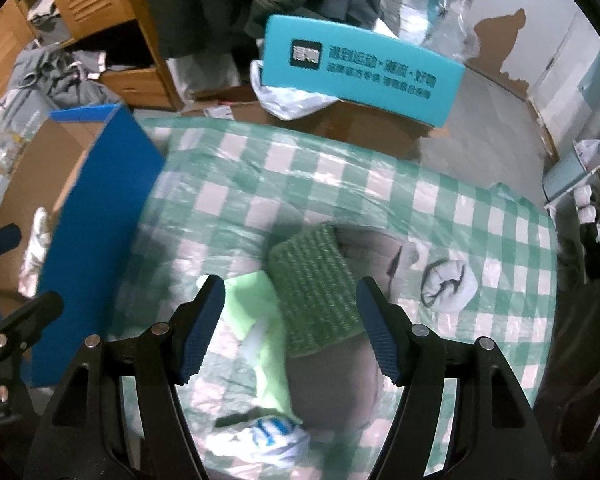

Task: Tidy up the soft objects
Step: 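Withdraw both tools from the box back over the table items, then grasp the green mesh scrubber pad with the right tool and lift it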

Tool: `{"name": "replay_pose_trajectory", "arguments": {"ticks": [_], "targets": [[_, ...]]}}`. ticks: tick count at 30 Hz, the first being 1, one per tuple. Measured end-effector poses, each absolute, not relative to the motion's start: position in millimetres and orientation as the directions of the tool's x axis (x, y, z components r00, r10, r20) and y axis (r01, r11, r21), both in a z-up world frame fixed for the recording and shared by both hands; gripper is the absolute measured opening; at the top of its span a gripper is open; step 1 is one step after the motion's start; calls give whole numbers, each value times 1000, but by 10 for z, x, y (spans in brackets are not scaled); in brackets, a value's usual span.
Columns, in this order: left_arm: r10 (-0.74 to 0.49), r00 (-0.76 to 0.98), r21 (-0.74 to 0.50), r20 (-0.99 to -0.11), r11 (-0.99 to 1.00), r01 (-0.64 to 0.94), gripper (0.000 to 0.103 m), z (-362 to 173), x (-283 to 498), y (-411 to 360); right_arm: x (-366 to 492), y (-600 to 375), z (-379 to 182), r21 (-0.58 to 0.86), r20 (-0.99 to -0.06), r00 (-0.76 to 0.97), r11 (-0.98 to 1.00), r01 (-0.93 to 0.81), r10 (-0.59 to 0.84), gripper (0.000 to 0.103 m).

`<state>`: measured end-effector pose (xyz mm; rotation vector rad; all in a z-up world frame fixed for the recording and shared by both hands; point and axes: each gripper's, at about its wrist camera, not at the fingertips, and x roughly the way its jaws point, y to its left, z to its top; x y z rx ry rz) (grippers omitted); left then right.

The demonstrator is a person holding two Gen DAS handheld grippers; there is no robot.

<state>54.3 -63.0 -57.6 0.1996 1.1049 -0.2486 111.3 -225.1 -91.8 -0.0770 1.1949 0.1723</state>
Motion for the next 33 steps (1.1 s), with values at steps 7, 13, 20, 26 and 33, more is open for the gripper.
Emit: {"name": "replay_pose_trajectory", "arguments": {"ticks": [7, 13, 20, 26, 33], "targets": [[-85, 383, 45, -920, 948, 316, 77, -784, 667, -808, 1192, -2262, -1174, -3, -942, 330, 980, -200, 64, 69], [-80, 351, 44, -933, 942, 332, 77, -940, 738, -910, 1250, -2262, -1370, -43, -949, 314, 975, -217, 28, 69], [-79, 315, 38, -946, 936, 350, 77, -1105, 813, -1008, 1287, -2266, -1591, -84, -957, 289, 968, -235, -13, 69], [-81, 293, 33, -953, 930, 366, 77, -1226, 845, -1099, 1287, -2275, -1719, -96, -965, 260, 965, -246, -30, 55], [-81, 274, 27, -958, 929, 370, 77, -1338, 860, -1137, 1272, -2325, -1723, -82, -966, 257, 969, -232, -20, 32]]}}
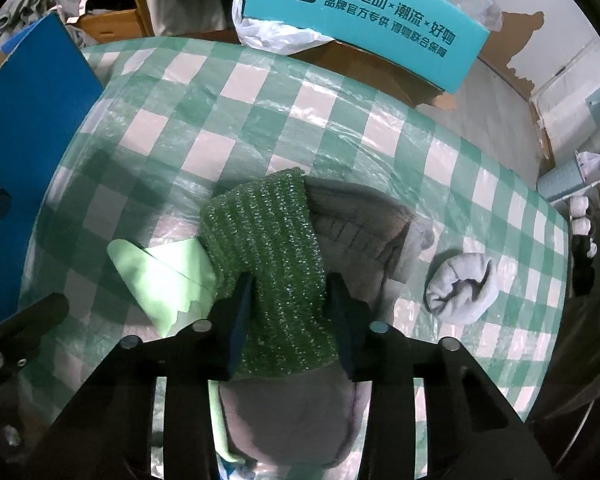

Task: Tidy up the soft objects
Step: 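Grasp the green mesh scrubber pad with the right tool and lift it, then grasp the blue-and-white striped sock with the left tool while right tool holds the scrubber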

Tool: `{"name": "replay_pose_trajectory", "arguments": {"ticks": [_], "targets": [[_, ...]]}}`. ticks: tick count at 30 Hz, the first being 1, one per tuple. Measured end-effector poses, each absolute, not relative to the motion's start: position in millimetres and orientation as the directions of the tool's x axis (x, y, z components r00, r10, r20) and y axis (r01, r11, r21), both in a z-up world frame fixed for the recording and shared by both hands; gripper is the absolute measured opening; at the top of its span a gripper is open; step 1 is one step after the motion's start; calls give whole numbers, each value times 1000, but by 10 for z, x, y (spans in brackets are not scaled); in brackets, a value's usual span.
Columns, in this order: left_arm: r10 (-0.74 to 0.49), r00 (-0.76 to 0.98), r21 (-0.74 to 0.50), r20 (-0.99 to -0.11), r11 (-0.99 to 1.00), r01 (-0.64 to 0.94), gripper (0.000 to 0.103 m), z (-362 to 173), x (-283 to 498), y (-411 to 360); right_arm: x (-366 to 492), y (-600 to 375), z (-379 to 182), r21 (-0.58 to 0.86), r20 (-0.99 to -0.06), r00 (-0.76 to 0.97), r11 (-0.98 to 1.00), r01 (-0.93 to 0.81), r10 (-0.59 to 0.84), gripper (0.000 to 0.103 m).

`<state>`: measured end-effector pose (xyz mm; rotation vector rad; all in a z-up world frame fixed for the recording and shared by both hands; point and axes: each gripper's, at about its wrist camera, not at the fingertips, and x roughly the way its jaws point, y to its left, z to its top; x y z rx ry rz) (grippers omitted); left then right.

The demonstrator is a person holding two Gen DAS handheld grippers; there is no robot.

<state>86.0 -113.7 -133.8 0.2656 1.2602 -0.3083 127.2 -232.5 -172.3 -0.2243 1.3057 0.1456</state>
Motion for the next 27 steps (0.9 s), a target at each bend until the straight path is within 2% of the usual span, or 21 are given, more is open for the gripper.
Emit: {"name": "replay_pose_trajectory", "arguments": {"ticks": [2, 7, 18, 27], "targets": [[-79, 270, 27, -960, 930, 368, 77, -1356, 860, -1134, 1265, -2332, -1707, -76, -965, 260, 970, -230, -14, 25], [-76, 274, 31, -959, 930, 367, 77, -1348, 844, -1127, 1229, -2378, -1592, -34, -960, 279, 978, -207, 25, 15], [-89, 278, 28, -956, 919, 392, 78, -1253, 654, -1218, 969, -2527, -1220, 61, -934, 339, 985, -163, 114, 15], [-135, 266, -5, -955, 899, 439, 81, -1222, 393, -1348, 574, -2792, -1188, 91, -934, 336, 991, -102, 121, 15]]}}
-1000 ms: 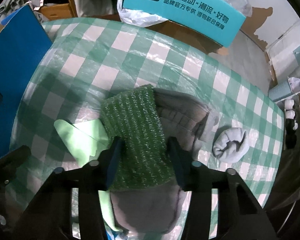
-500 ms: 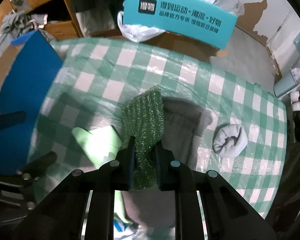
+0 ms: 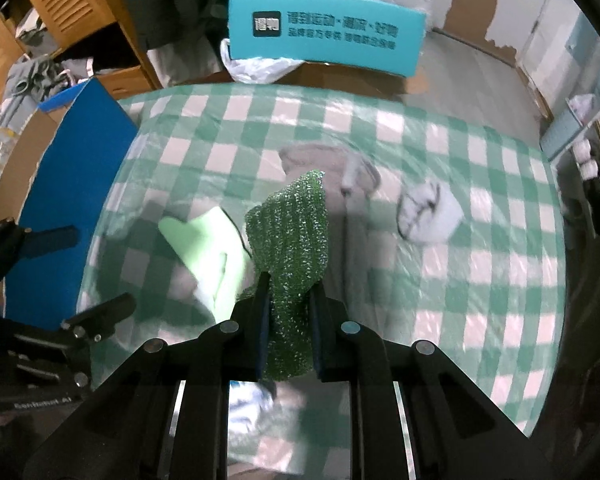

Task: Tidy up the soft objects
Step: 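Grasp the blue-and-white striped sock with the left tool while right tool holds the scrubber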

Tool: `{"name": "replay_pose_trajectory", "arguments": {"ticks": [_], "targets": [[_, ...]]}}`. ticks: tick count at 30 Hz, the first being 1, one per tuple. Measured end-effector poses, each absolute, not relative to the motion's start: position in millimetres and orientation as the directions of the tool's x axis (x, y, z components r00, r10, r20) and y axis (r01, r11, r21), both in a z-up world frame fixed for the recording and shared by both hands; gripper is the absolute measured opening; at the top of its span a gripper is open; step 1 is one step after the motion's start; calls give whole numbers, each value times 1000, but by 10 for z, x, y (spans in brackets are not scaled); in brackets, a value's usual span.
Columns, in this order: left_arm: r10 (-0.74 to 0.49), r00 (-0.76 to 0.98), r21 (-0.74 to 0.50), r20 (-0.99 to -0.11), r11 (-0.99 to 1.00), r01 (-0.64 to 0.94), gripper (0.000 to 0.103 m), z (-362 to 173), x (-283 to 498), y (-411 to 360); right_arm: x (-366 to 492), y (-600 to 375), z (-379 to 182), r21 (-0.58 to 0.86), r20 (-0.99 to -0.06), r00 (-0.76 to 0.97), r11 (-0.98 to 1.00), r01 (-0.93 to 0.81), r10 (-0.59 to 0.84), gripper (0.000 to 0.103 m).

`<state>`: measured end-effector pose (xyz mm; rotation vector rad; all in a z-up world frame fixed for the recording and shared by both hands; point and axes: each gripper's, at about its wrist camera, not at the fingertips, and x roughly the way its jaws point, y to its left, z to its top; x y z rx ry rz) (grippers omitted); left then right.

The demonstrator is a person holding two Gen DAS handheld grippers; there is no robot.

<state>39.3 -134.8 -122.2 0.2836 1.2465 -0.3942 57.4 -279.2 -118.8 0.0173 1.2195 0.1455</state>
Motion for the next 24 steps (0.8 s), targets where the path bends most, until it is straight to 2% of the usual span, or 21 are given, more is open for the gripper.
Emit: {"name": "replay_pose_trajectory", "arguments": {"ticks": [12, 16, 24], "targets": [[-166, 239, -25, -957, 865, 501, 81, -1275, 25, -1635, 87, -3131, -1203, 112, -936, 333, 993, -24, 114, 15], [-164, 234, -16, -958, 848, 529, 86, -1312, -83, -1740, -41, -3232, -1248, 129, -937, 327, 992, 9, 119, 15], [-156, 204, -11, -966, 817, 576, 86, -1463, -253, -1971, -234, -3355, -1335, 148, -940, 318, 988, 43, 126, 15]]}}
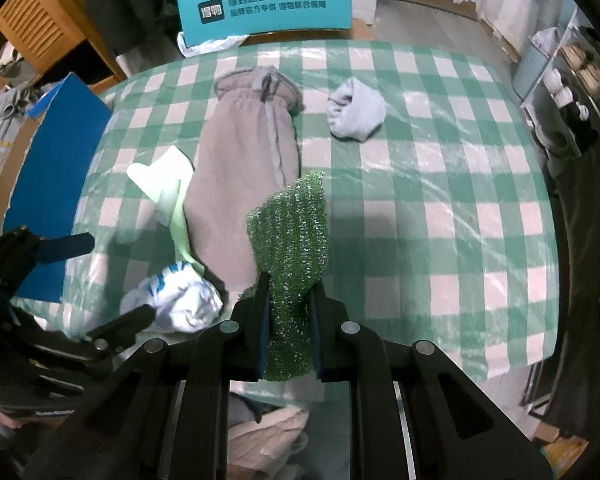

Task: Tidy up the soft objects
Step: 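Grasp the blue-and-white striped sock with the left tool while right tool holds the scrubber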

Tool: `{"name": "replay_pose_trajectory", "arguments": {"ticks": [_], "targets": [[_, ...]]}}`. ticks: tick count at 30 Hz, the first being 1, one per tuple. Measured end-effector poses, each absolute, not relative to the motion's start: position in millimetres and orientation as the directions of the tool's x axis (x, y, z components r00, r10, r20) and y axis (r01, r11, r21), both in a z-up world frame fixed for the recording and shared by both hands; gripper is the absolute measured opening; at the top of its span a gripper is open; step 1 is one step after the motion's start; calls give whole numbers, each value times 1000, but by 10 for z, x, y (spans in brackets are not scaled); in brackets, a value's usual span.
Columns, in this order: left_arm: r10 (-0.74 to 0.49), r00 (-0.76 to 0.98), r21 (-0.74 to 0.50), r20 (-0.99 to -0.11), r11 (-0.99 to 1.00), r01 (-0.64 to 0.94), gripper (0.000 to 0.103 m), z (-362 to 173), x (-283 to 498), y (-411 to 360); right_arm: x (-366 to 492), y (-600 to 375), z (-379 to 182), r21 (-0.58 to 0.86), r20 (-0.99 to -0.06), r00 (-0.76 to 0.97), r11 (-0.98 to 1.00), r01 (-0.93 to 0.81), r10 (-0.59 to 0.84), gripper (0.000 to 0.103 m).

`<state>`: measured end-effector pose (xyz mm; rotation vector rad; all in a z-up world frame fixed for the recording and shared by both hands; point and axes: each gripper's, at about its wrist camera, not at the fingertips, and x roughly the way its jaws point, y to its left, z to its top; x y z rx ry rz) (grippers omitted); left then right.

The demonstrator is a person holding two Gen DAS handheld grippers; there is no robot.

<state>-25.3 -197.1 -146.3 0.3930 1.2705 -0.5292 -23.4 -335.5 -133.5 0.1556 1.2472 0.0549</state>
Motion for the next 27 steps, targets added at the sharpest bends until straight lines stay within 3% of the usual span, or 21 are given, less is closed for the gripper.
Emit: {"name": "replay_pose_trajectory", "arguments": {"ticks": [14, 15, 18, 27], "targets": [[-113, 190, 29, -975, 788, 615, 86, -1744, -357, -2165, -324, -3454, -1448, 169, -943, 303, 983, 67, 141, 15], [-116, 189, 26, -975, 787, 616, 83, -1748, -360, -2162, -321, -3452, -1450, 170, -943, 302, 983, 67, 142, 15], [-134, 170, 1, -976, 782, 623, 58, -1759, -375, -2155, -313, -3450, -1450, 174, -941, 304, 983, 66, 146, 15], [-173, 187, -19, -967, 780, 625, 41, -1594, -401, -2095, -303, -3409, -1360, 185, -933, 324, 981, 56, 157, 15]]}}
